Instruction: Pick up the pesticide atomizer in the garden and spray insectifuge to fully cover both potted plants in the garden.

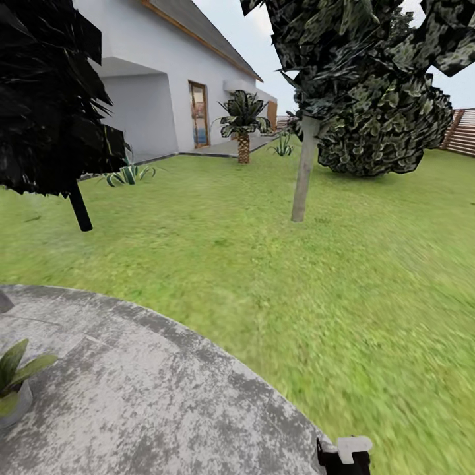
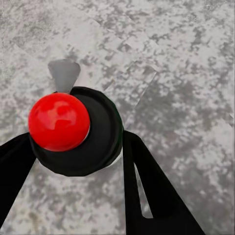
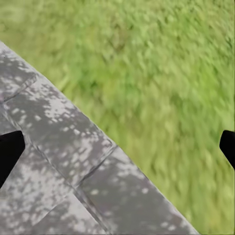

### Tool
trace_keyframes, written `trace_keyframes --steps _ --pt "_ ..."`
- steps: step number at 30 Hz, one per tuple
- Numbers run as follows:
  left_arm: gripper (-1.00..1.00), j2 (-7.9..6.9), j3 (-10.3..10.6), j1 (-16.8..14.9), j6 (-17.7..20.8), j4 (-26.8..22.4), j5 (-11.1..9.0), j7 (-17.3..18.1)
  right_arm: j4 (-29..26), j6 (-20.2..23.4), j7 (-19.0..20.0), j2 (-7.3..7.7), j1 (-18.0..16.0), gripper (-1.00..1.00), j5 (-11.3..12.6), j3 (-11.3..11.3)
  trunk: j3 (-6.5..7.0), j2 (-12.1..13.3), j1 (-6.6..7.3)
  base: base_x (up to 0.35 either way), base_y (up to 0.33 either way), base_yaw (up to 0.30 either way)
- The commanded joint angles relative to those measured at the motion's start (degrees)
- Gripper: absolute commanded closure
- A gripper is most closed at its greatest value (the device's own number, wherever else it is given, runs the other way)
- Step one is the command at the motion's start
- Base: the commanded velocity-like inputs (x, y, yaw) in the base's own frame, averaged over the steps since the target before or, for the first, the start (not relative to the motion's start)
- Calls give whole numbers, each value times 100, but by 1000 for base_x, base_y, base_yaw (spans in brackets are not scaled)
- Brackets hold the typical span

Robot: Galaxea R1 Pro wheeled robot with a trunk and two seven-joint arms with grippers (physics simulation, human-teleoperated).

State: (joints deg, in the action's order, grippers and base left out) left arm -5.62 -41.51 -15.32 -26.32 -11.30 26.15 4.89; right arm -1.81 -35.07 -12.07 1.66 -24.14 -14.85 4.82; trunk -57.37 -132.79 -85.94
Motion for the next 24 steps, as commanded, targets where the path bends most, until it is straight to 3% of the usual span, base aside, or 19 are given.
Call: trace_keyframes --steps 1,7,24 --pt "100 0 -50 -6 -14 5 4 52 5 -18 -24 1 -3 -100 -62 45 -5 -2 -2 285 202 278" --pt "100 0 -50 -6 -14 5 4 56 5 -18 -24 1 -3 -100 -63 45 -5 -2 -2 180 99 279" --pt "100 6 -50 -6 -14 5 4 56 5 -18 -24 -8 -3 -100 -63 45 -5 -2 -2 2 1 279"
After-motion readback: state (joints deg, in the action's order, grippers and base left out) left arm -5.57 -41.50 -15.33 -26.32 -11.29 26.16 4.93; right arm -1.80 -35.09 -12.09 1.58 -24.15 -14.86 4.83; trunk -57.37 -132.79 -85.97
